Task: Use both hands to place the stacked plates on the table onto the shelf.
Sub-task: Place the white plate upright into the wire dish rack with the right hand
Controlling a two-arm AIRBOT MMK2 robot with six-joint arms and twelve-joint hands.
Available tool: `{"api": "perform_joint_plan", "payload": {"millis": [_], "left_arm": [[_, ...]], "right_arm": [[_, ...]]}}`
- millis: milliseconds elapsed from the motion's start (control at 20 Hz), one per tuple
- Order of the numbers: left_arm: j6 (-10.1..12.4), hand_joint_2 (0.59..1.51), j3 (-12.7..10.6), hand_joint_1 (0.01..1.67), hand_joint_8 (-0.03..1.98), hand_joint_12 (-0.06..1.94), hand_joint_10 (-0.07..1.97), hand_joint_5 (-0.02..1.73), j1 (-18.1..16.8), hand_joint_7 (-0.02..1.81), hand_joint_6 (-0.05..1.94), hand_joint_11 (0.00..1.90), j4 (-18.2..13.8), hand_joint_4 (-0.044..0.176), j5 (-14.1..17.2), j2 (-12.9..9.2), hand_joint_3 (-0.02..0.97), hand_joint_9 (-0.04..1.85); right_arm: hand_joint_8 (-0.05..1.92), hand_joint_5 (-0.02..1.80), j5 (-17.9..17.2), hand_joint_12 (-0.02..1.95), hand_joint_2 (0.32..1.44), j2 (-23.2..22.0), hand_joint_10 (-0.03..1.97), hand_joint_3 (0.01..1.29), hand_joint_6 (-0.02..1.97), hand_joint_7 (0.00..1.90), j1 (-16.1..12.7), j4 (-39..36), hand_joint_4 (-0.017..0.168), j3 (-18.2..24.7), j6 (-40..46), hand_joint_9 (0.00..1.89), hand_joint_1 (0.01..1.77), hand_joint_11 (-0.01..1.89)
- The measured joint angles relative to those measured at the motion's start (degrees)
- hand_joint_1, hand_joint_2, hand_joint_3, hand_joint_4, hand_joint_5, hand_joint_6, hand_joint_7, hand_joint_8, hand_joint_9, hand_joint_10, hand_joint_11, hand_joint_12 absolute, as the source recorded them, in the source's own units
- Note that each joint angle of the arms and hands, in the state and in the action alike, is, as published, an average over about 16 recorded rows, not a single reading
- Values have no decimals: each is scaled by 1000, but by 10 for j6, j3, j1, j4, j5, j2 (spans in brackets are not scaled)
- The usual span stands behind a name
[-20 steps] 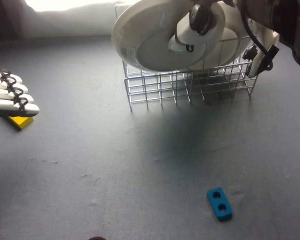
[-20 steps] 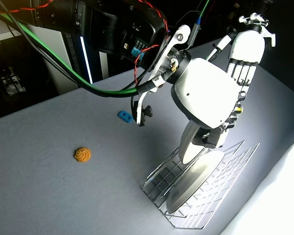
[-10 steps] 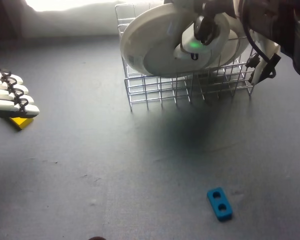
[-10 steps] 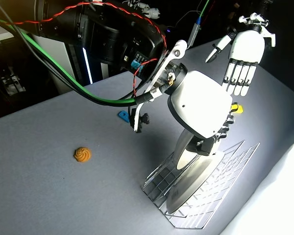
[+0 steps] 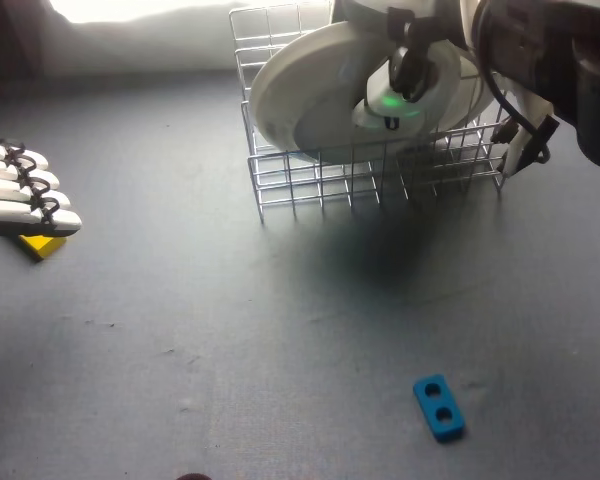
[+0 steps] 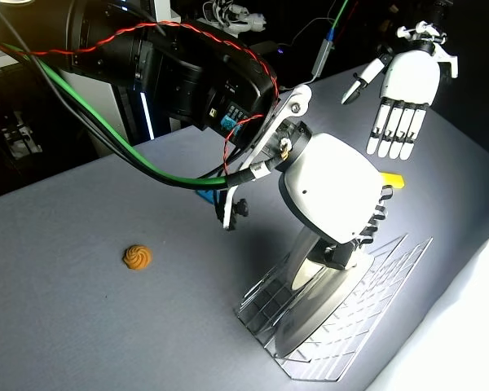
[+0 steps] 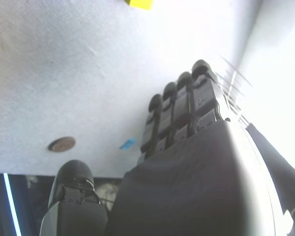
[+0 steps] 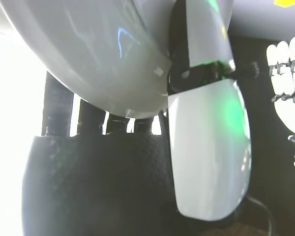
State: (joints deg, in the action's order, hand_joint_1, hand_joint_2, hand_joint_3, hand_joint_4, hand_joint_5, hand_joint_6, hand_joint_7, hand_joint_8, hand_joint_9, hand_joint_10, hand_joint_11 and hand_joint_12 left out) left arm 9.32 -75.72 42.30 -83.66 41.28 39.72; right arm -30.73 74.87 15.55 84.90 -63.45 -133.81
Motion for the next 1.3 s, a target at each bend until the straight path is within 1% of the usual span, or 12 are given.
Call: {"api": "perform_joint_plan", "payload": {"millis": [400, 600, 850, 1050, 1150, 1200, 1250, 1300], "left_arm": [[0, 1113, 1, 22, 13, 6, 10, 76, 0, 97, 10, 17, 0, 1, 0, 0, 20, 56], [0, 1114, 1, 22, 13, 6, 10, 78, 0, 98, 9, 17, 0, 1, 0, 0, 20, 54], [0, 1114, 1, 22, 13, 6, 10, 79, 0, 97, 9, 17, 0, 2, 0, 0, 19, 48], [0, 1114, 1, 21, 13, 6, 10, 79, 0, 94, 9, 17, -1, 2, 1, 0, 20, 41], [0, 1114, 1, 22, 12, 6, 10, 79, 0, 91, 9, 17, -2, 1, 1, 0, 20, 39], [0, 1114, 1, 22, 12, 7, 10, 79, 0, 91, 9, 17, -2, 1, 1, 0, 20, 39], [0, 1114, 1, 22, 12, 7, 10, 79, 0, 91, 9, 17, -3, 2, 1, 0, 20, 39], [0, 1114, 2, 22, 12, 7, 10, 80, 0, 91, 9, 17, -4, 1, 1, 0, 19, 40]], "right_arm": [[408, 1020, 2, 1154, 950, 3, 68, 15, 909, 1308, 10, -11, -3, -5, 4, 1485, 1280, 1005], [399, 996, 1, 1160, 950, 4, 287, 15, 944, 1300, 15, -13, -3, -6, 5, 1403, 1291, 994], [399, 979, 1, 1164, 950, 4, 556, 16, 934, 1286, 20, -16, -3, -8, 6, 1292, 1307, 987], [431, 971, 1, 1182, 951, 4, 749, 16, 903, 1266, 23, -17, -3, -9, 6, 1214, 1319, 980], [479, 964, 2, 1196, 951, 4, 863, 16, 903, 1243, 24, -17, -3, -9, 6, 1162, 1325, 960], [505, 962, 2, 1203, 951, 4, 899, 16, 905, 1232, 24, -17, -3, -9, 6, 1143, 1327, 946], [528, 963, 1, 1210, 951, 4, 894, 16, 904, 1224, 25, -18, -3, -9, 6, 1135, 1326, 932], [547, 965, 1, 1214, 952, 4, 848, 16, 901, 1218, 25, -18, -3, -9, 6, 1133, 1323, 917]]}}
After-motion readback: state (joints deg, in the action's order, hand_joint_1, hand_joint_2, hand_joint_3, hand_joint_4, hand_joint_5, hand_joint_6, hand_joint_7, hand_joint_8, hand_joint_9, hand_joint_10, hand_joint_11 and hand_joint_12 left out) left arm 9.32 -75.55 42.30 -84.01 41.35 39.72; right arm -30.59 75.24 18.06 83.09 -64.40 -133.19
